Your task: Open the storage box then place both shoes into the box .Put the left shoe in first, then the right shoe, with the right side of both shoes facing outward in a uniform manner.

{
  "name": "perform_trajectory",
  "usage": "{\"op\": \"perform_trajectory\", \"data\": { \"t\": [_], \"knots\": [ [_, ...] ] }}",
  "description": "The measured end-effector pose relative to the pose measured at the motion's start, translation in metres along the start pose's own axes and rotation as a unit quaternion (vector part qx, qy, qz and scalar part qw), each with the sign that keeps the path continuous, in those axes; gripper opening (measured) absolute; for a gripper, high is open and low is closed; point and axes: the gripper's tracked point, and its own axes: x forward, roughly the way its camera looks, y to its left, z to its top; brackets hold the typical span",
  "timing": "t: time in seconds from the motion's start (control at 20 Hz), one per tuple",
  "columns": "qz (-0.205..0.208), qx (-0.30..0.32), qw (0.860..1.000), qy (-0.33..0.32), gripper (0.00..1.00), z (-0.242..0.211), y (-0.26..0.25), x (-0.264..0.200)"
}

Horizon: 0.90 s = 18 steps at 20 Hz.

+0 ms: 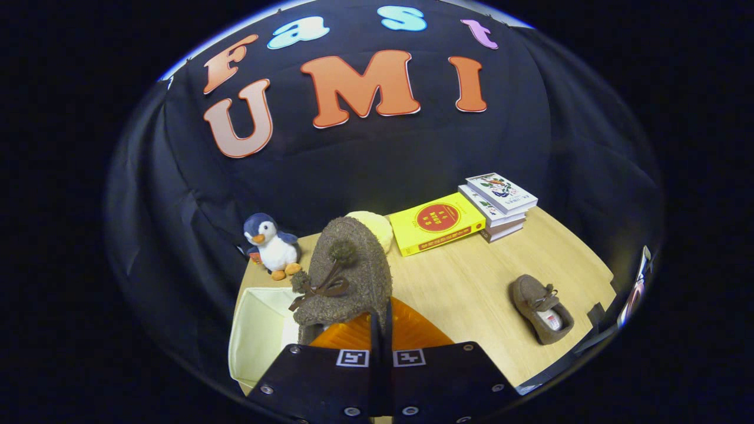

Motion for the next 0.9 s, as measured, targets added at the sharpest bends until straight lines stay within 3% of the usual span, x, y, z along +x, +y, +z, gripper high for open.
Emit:
{"op": "perform_trajectory", "data": {
  "t": [0.4,0.9],
  "knots": [
    [0.037,-0.010,0.998,0.046,0.01,-0.053,0.106,0.012],
    [0.008,-0.027,0.993,0.119,0.01,-0.131,0.132,0.048]
  ]
}}
